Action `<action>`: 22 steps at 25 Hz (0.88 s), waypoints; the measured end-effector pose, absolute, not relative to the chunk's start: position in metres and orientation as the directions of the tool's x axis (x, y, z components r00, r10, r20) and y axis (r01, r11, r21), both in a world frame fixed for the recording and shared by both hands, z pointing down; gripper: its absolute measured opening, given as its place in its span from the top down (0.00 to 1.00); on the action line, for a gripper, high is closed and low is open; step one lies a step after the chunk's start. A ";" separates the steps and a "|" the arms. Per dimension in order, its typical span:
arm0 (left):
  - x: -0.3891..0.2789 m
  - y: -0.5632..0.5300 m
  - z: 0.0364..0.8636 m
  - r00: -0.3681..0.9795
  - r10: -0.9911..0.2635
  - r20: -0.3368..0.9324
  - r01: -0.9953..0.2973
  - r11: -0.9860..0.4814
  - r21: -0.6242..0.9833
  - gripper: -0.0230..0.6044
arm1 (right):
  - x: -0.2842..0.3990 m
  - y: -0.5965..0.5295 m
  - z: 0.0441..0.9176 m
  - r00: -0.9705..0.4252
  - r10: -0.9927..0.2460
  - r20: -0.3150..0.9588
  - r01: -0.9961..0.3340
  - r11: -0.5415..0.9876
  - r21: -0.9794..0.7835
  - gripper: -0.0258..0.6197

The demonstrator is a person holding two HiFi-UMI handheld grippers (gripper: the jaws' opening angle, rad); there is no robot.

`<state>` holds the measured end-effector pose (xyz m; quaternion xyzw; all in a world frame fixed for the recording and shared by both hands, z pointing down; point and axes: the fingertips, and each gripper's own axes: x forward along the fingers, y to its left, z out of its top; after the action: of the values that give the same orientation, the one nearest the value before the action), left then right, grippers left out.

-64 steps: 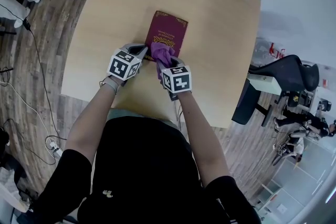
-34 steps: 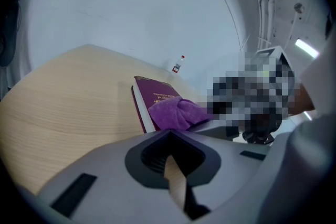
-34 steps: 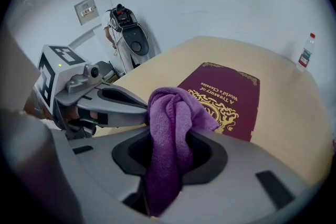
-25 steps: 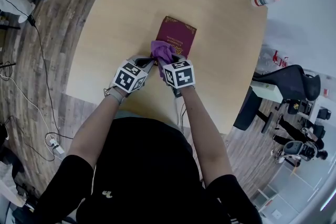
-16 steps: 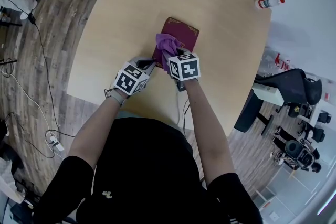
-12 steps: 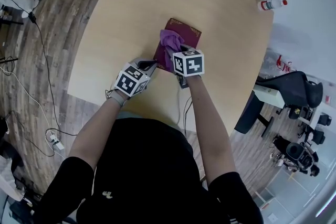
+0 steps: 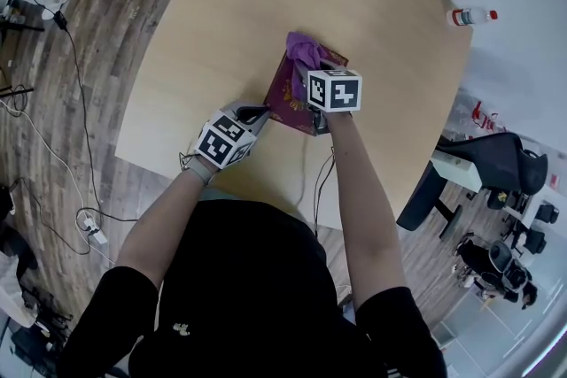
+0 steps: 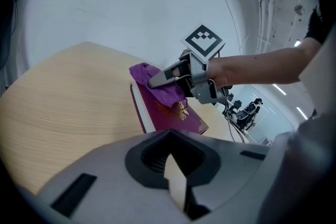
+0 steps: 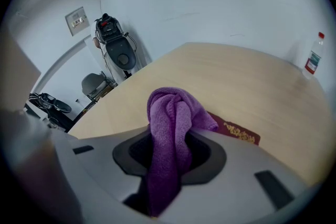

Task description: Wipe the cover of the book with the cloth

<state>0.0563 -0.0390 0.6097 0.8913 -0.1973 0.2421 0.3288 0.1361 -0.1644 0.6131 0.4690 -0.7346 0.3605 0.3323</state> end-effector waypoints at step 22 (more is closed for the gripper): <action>0.055 -0.040 0.609 0.817 -0.213 0.536 -0.517 -0.683 0.517 0.93 | 0.142 -0.223 0.612 -0.273 -0.502 0.821 -0.962 0.139 -0.235 0.75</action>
<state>0.0551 -0.0396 0.6087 0.8898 -0.2049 0.2225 0.3417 0.1421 -0.2228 0.6116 0.5266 -0.6951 0.3914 0.2938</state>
